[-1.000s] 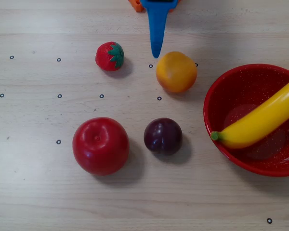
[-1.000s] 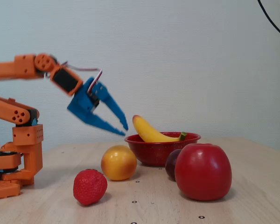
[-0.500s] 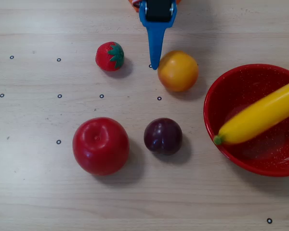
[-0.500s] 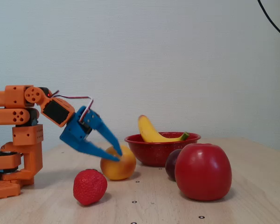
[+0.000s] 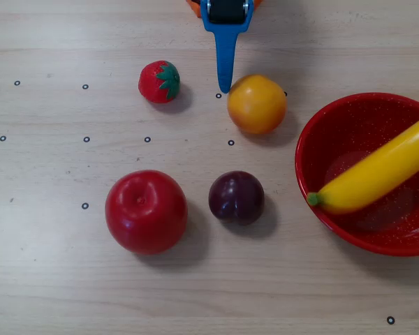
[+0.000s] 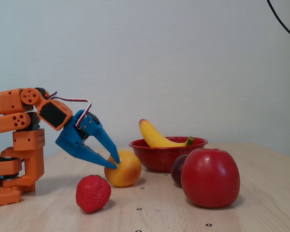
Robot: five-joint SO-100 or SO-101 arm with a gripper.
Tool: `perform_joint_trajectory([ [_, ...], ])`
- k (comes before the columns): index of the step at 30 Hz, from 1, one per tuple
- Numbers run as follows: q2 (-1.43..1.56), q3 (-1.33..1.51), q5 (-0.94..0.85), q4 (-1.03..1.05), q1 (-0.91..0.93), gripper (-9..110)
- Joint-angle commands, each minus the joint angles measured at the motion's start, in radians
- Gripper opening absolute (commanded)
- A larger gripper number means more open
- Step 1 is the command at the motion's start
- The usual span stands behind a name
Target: Put the banana in the red bowl.
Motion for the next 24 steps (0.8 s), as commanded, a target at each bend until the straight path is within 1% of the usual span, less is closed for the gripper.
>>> perform_joint_trajectory([
  [1, 0.014, 0.006, -0.025, -0.003, -0.021, 0],
  [9, 0.014, 0.006, -0.052, 0.006, -0.026, 0],
  [24, 0.014, 0.006, -0.034, 0.006, -0.018, 0],
])
